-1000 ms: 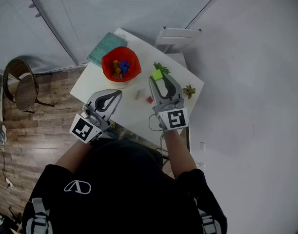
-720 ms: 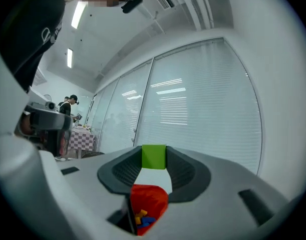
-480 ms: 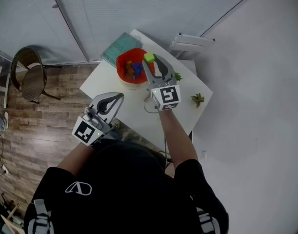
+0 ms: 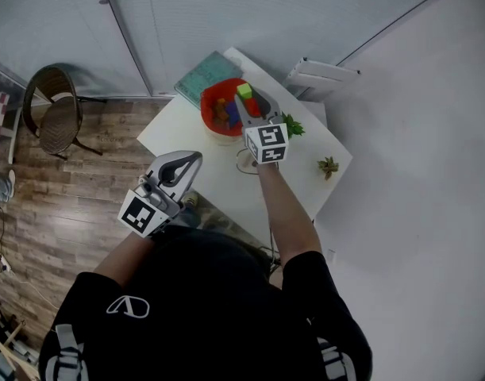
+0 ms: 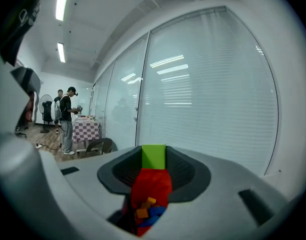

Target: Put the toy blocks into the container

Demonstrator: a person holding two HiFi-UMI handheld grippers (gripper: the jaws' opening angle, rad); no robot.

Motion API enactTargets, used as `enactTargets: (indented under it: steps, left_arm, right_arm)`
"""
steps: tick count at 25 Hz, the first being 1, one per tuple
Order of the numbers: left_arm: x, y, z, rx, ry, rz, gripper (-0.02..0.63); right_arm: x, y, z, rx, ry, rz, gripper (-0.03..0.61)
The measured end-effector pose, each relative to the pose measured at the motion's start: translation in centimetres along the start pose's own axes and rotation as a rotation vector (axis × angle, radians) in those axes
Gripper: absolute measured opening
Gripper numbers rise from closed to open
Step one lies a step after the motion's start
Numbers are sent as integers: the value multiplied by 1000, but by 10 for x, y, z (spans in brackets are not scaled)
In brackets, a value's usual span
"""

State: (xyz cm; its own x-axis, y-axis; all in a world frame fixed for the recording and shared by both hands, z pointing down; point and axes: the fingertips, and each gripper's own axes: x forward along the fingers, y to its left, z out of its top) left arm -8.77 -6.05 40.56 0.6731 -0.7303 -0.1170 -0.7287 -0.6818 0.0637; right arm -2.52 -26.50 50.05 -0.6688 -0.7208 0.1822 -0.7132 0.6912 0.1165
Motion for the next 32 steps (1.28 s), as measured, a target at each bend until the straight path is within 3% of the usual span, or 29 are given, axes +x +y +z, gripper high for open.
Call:
enactTargets:
  steps: [5,11,14,19,32]
  left_arm:
    - [-2,0,-5,-13,3,12,5]
    - [-5,2,-6,-22,-7,20,5]
    - [-7,4,-4,-30,-11,21,5]
    - [-4,3,-1,-25,-15,12,5]
    - [22,-11,1,-33,-17,-75,5]
  right_arm:
    - [19,0,-74,74,202,32,152]
    - [33,8,-102,74,323,63,159]
    - [36,8,-99,95,304,57,301]
    - [26,7,-82,88,267,56,284]
    - [-96,-6,37,79,0,-16,262]
